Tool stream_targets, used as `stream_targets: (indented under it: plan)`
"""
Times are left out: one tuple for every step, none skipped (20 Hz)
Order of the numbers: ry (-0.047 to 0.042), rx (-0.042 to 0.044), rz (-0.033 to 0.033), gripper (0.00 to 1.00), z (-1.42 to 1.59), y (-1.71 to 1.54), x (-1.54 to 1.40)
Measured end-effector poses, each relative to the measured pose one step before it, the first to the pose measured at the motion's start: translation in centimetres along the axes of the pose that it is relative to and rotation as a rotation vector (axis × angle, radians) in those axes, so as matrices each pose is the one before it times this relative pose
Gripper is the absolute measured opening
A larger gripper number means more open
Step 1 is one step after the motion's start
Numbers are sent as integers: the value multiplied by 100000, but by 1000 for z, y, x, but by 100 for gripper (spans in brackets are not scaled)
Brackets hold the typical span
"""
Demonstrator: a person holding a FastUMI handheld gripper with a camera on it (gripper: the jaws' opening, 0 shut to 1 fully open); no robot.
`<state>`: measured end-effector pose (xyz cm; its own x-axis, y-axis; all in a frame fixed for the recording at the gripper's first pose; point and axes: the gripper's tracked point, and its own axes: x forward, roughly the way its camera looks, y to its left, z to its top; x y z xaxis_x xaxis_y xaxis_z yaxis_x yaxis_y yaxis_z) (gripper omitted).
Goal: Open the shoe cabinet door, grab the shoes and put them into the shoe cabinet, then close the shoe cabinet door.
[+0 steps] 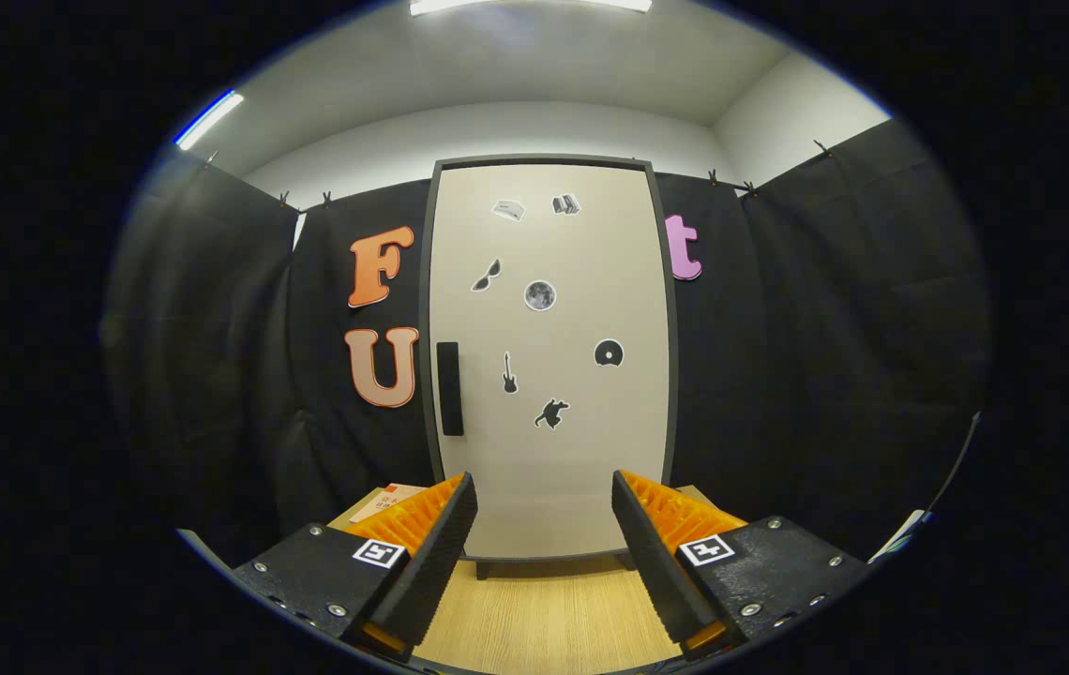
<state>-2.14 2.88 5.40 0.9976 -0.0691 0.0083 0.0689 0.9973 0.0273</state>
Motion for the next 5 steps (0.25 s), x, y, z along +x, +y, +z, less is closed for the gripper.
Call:
stream_targets:
  plan:
    - [64,1285,148,91,-105,70,-92]
    - [22,782,389,91,-34,67,-105]
    - [-295,338,-396,91,5,-102,-69]
    - [-58,-514,-359,91,-19,-86,-27]
    - [-239,-478,-326,91,-17,-41,-178]
